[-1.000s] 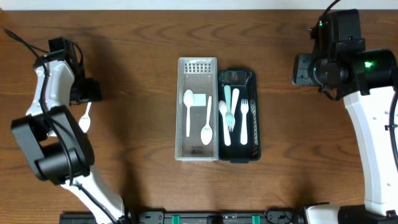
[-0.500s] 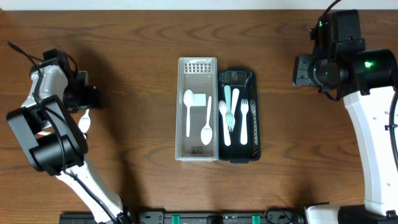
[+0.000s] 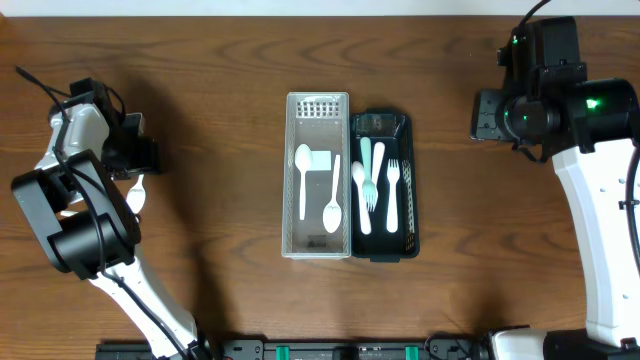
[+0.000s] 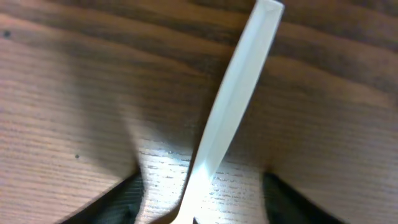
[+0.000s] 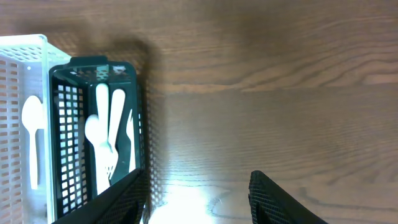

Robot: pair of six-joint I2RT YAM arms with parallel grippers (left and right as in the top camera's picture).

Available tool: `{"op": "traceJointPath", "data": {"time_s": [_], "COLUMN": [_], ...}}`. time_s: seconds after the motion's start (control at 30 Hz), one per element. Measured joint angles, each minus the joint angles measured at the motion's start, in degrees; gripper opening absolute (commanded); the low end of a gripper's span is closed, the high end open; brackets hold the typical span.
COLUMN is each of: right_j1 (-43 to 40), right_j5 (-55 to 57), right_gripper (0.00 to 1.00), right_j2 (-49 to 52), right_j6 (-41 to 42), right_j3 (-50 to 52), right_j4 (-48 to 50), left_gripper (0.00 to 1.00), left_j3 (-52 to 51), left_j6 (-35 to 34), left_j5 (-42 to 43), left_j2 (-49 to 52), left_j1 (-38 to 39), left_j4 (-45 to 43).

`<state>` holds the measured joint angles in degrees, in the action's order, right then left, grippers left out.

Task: Pack container
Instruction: 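Return left gripper to the table and grasp a third white spoon, then lower the spoon into the clear basket and open the left gripper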

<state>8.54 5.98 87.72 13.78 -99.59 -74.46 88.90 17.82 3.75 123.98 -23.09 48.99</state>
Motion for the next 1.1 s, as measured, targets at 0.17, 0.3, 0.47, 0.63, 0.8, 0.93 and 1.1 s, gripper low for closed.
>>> {"op": "traceJointPath", "data": {"time_s": [0.17,0.3,0.47,0.63,0.8,0.93,1.1], "right_j1": [0.0,0.0,0.0,0.0,0.0,0.0,0.0], "right_j5": [0.0,0.0,0.0,0.0,0.0,0.0,0.0], "right_gripper": [0.55,0.55,0.55,0.55,0.55,0.55,0.55], "right_j2": [0.0,0.0,0.0,0.0,0.0,0.0,0.0], "right_j6": [0.0,0.0,0.0,0.0,0.0,0.0,0.0], "right_j3": [0.0,0.0,0.0,0.0,0.0,0.0,0.0], "right_j4": [0.0,0.0,-0.1,-0.1,-0.1,0.0,0.2], "left_gripper": [0.29,0.08,0.06,0.06,0.06,0.06,0.06], "left_j3": [0.1,0.1,0.1,0.1,0.4,0.5,0.0], "left_j6": [0.1,0.1,0.2,0.1,-1.6,-3.7,-5.6], "left_j5": [0.0,0.2,0.3,0.3,0.3,0.3,0.2], "left_j2": [0.1,0.1,0.1,0.1,0.1,-0.3,-6.3], "left_j1": [0.0,0.0,0.0,0.0,0.1,0.8,5.3], "left_j4": [0.0,0.0,0.0,0.0,0.9,3.6,6.5]}}
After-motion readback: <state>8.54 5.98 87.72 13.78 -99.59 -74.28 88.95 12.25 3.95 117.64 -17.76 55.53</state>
